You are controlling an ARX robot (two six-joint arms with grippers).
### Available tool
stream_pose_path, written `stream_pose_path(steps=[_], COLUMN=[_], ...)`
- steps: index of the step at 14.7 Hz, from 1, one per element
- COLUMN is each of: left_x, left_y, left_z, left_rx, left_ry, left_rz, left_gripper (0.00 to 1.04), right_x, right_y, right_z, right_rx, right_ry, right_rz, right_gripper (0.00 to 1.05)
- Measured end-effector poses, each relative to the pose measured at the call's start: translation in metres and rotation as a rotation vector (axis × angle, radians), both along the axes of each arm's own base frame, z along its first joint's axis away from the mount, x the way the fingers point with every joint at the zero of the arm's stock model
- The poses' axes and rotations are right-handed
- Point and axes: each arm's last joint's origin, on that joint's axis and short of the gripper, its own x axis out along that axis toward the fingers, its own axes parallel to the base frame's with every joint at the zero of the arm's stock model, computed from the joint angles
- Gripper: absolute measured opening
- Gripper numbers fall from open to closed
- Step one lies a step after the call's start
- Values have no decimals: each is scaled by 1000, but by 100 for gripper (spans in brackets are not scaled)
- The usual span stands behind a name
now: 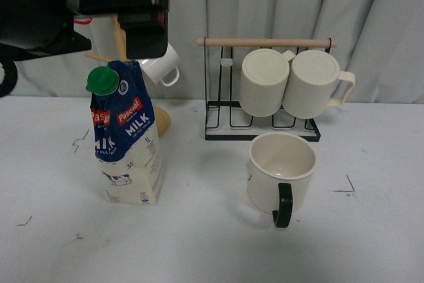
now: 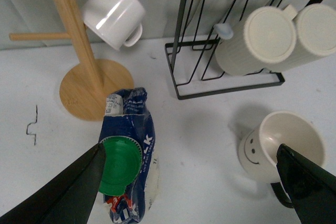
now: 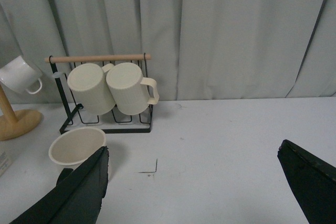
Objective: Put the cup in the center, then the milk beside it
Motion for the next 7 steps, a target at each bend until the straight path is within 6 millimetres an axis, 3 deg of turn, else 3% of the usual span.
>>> stream_pose_path(steps=[1,7], left_x=[11,25], left_y=[-1,4], left_z=[-14,-35], left_rx=[17,41], left_ry=[21,22], left_rz=[23,83], left_gripper=[98,98], right_x=[0,0], right_y=[0,0], right_z=[0,0], right_rx=[0,0], right_ry=[0,0], right_rz=[0,0], right_gripper=[98,98])
